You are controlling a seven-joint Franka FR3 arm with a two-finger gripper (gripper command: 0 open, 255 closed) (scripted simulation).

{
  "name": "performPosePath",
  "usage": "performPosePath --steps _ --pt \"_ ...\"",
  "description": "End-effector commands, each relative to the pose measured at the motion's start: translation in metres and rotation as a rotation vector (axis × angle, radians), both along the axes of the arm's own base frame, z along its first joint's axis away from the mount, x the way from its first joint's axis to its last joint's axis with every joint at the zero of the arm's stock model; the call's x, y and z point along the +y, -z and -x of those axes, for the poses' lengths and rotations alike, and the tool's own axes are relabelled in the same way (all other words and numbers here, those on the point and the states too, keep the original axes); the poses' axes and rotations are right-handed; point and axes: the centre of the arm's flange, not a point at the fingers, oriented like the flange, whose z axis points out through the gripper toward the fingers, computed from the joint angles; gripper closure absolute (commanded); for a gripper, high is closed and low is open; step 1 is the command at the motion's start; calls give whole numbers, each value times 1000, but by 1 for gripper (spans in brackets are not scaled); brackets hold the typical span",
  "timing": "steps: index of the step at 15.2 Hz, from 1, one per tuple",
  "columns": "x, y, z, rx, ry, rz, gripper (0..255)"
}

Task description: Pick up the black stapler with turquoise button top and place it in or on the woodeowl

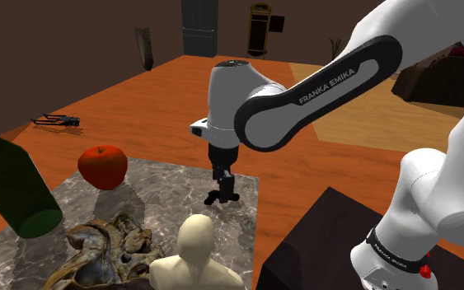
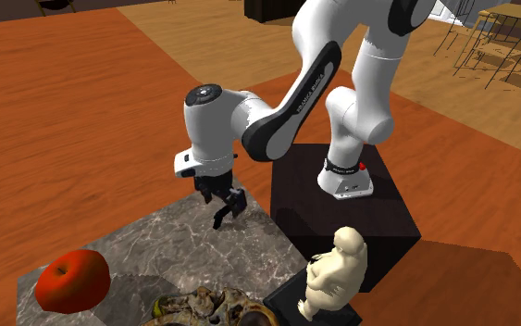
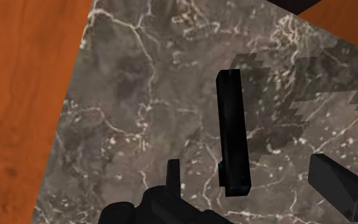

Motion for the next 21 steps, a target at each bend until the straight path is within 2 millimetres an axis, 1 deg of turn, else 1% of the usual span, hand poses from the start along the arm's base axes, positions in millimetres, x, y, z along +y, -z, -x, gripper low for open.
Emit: performPosePath --steps 1,4,11,12,21 --pt "0 11 0 -1 -2 0 0" --pt "1 24 0 -1 -2 0 0" --pt "1 24 0 -1 -2 0 0" --pt "1 24 0 -1 -2 0 255" --pt "1 24 0 -1 -2 0 255"
